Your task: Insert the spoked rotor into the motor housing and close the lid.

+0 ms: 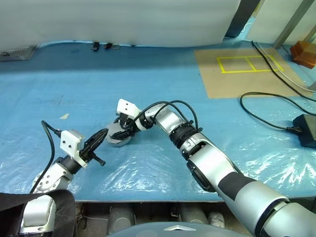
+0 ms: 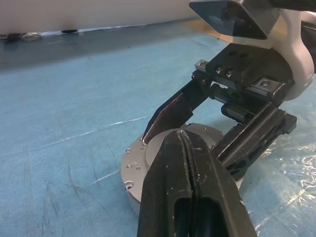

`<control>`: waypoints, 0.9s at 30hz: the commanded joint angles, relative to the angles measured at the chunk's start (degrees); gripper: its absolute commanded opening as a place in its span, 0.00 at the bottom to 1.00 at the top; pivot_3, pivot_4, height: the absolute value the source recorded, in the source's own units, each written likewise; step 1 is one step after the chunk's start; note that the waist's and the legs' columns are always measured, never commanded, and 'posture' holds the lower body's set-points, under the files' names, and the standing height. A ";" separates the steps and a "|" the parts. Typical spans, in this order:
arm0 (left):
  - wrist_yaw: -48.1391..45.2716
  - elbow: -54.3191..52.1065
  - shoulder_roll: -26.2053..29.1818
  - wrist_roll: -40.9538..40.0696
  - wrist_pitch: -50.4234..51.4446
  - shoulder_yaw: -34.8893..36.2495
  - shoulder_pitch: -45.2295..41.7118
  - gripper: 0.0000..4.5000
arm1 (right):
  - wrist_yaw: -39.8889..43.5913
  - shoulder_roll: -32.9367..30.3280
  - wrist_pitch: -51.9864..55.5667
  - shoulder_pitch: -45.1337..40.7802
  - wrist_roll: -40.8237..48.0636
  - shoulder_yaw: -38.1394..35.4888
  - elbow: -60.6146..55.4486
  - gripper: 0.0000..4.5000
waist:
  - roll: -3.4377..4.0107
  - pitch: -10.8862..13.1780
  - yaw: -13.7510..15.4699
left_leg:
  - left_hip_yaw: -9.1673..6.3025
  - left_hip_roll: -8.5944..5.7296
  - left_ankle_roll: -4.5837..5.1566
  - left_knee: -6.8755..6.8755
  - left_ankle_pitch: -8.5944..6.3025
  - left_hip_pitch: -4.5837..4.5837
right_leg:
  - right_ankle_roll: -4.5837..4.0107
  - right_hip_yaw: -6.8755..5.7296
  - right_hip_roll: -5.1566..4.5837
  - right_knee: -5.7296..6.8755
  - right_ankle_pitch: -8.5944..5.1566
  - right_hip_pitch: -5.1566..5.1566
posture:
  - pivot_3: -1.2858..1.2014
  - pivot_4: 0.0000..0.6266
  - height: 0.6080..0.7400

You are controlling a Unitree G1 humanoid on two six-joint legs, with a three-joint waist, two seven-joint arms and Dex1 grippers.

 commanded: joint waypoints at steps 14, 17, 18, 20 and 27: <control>0.36 -3.99 1.26 -0.84 1.57 0.73 -0.37 0.00 | 3.55 -0.21 5.93 -1.63 -1.20 1.05 -4.60 0.66 | -0.03 0.02 -0.04 | -0.01 0.03 0.00 0.12 0.00 -0.07 | -0.01 -0.02 0.00 0.12 0.00 -0.04 | 0.52 0.24 1.00; 1.01 -4.87 1.34 -0.95 2.25 0.70 -0.65 0.00 | 2.77 -0.68 5.88 -2.75 -2.34 1.86 -6.36 0.66 | -0.06 0.03 -0.03 | -0.02 0.03 0.01 0.12 0.01 -0.16 | -0.01 -0.04 0.00 0.11 0.00 -0.10 | 0.52 0.24 1.00; 1.21 -5.14 1.30 -0.95 2.47 0.68 -0.73 0.00 | 2.65 -0.71 5.88 -2.90 -2.44 1.94 -6.70 0.66 | -0.06 0.04 -0.03 | -0.02 0.03 0.01 0.13 0.01 -0.16 | -0.01 -0.05 0.00 0.11 0.00 -0.11 | 0.52 0.24 1.00; 1.84 -6.25 1.23 -1.01 3.30 0.52 -0.80 0.00 | 1.60 -0.99 4.19 -3.11 -3.53 2.78 -6.92 0.66 | -0.10 0.06 -0.01 | -0.03 0.03 0.01 0.13 0.01 -0.17 | -0.01 -0.06 0.00 0.12 0.00 -0.11 | 0.52 0.24 1.00; 3.25 -9.89 1.63 -2.02 6.46 1.11 0.02 0.00 | 1.40 -1.24 0.42 -2.55 -4.73 4.24 -6.98 0.66 | -0.24 0.14 -0.02 | -0.05 0.05 0.00 0.26 0.01 -0.19 | -0.01 -0.07 0.00 0.20 0.01 -0.11 | 0.52 0.24 1.00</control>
